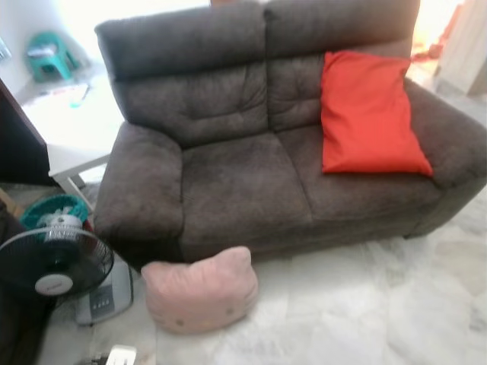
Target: Move the pillow to the sofa from floor
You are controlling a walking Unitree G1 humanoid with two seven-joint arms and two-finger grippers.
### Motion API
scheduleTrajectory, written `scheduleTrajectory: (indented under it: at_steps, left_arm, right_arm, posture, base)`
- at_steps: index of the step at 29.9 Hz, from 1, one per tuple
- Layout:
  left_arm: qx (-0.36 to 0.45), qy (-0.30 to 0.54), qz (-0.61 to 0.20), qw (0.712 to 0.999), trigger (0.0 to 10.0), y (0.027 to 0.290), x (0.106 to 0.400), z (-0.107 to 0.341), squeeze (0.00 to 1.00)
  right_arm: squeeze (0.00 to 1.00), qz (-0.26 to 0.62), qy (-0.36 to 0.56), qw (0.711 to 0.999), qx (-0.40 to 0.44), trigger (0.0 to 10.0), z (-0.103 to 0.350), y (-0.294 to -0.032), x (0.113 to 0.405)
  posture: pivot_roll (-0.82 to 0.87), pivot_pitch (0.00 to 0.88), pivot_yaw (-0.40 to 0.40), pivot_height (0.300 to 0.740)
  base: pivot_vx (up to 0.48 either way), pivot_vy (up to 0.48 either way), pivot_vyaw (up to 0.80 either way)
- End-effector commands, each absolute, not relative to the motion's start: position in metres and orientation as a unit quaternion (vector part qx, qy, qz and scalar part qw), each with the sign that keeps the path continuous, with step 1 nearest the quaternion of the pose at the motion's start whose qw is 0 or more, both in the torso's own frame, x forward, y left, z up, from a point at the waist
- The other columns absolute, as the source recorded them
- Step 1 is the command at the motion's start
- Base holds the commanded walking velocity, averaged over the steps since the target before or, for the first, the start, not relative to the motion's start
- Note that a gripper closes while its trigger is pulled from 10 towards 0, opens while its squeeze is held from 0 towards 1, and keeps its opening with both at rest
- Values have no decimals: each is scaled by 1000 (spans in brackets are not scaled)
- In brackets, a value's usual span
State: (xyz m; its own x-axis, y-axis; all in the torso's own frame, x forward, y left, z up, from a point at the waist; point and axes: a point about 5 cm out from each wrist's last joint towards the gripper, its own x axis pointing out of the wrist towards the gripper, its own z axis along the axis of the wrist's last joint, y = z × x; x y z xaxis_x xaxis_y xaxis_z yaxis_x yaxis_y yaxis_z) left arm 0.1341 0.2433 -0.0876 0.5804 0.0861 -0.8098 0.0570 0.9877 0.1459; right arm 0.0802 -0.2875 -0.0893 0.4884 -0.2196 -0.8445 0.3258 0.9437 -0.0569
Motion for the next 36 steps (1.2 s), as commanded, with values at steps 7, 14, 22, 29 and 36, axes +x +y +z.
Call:
scheduleTrajectory:
  at_steps: [7, 14, 22, 29, 36]
  left_arm:
    - [75, 455, 30, 887, 10000, 246, 136, -87, 0]
    - [73, 458, 28, 885, 10000, 246, 138, -86, 0]
    - [68, 456, 23, 887, 10000, 246, 141, -85, 0]
    - [70, 457, 17, 886, 10000, 246, 141, -85, 0]
    - [70, 459, 17, 886, 10000, 246, 140, -86, 0]
  right_arm:
    - [0, -153, 476, 865, 54, 10000, -88, -288, 83]
    - [0, -158, 475, 864, 59, 10000, -88, -288, 85]
    - [0, -158, 473, 865, 59, 10000, -88, -286, 88]
    - [0, -135, 479, 866, 48, 10000, -88, -286, 89]
    - [0, -136, 478, 866, 52, 10000, -88, -286, 88]
  posture:
    - [-3, 23, 43, 740]
    - [7, 20, 49, 740]
    - [-13, 19, 61, 740]
    - [-4, 21, 57, 740]
    - [-6, 24, 56, 740]
  base:
    - [0, 0, 0]
    - [0, 0, 0]
    - [0, 0, 0]
    - [137, 0, 571]
    - [206, 0, 636]
